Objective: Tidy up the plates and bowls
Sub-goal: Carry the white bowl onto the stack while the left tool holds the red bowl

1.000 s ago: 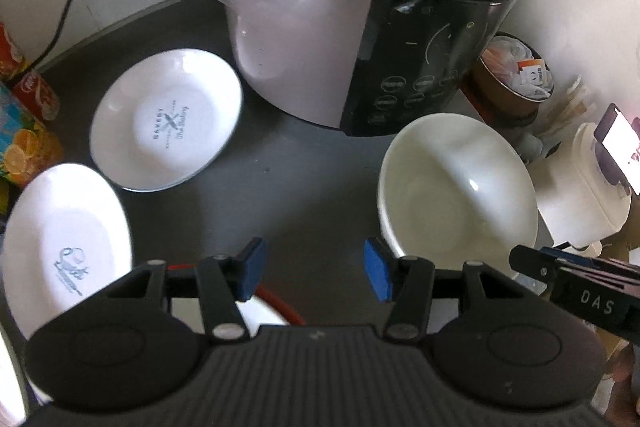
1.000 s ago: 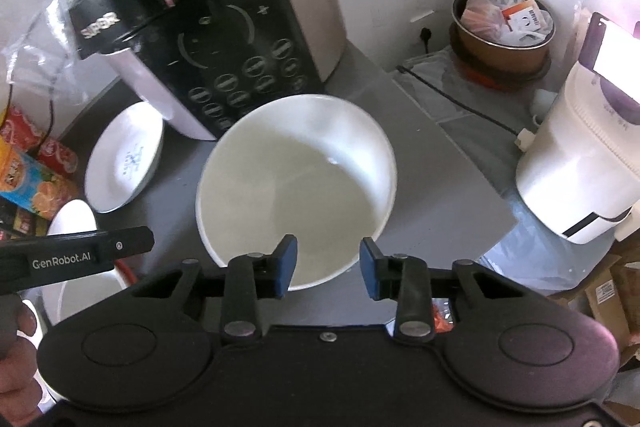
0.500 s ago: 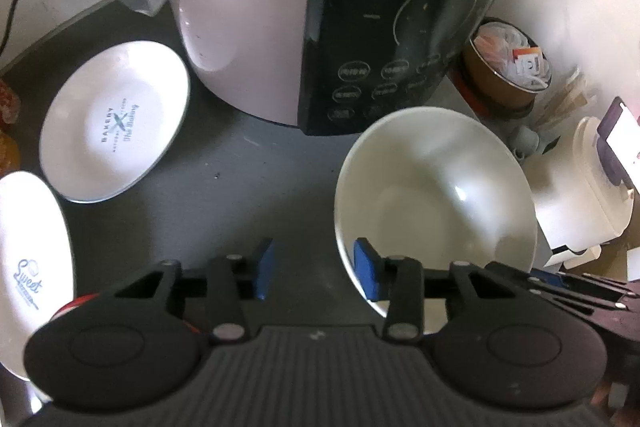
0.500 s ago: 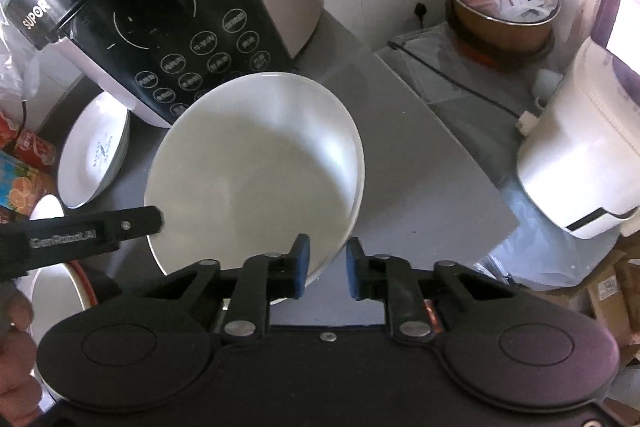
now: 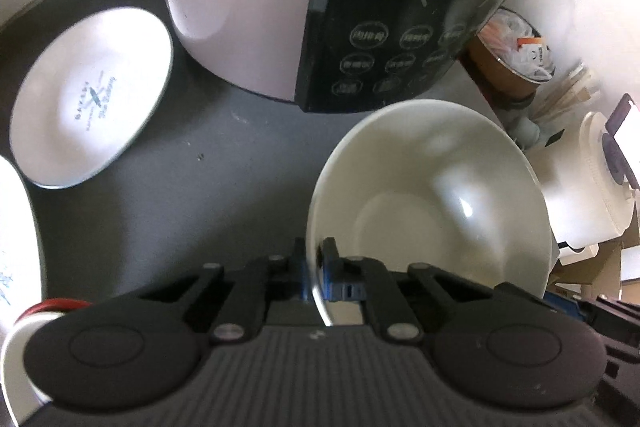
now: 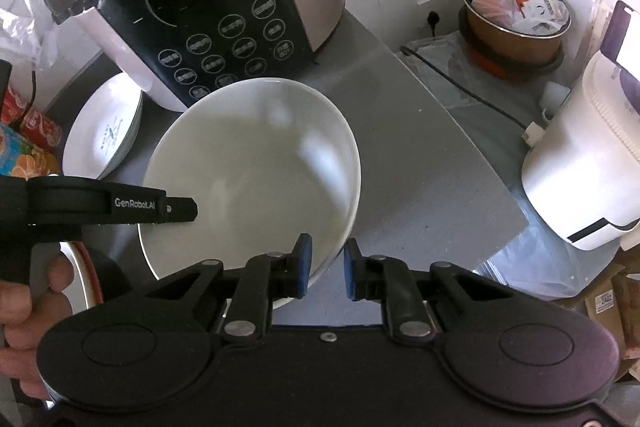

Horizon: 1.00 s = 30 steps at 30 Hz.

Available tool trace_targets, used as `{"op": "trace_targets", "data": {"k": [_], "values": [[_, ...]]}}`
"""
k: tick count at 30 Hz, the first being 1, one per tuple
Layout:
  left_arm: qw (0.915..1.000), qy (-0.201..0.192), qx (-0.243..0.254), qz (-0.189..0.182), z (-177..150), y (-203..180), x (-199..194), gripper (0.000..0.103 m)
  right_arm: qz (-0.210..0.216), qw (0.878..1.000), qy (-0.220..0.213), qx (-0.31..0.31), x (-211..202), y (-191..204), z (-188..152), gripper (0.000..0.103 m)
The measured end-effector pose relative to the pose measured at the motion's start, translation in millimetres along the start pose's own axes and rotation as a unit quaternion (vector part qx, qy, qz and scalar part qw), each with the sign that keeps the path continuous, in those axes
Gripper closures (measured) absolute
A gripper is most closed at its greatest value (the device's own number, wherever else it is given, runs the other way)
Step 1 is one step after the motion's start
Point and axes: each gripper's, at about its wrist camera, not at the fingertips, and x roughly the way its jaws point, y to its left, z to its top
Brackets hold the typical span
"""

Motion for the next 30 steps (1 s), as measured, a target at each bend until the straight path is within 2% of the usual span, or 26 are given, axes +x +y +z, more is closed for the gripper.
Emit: {"op": "trace_targets", "data": {"k": [13, 24, 30], "values": [[0.9991, -0.041, 0.001, -0.004, -15, 10, -71, 0.097, 0.016, 0.999, -0.040, -0.020, -58, 30, -10, 0.086], [0.9982, -0.056, -0.015, -0.013, -31, 54, -111, 0.096, 0.025, 0.997, -0.063, -0.045, -84, 69, -20, 0.086], [0.9976, -0.066, -0.019, -0.005, -43, 74, -130, 0.096, 0.032, 0.995, -0.070, -0.057, -93, 91, -28, 0.086]]}}
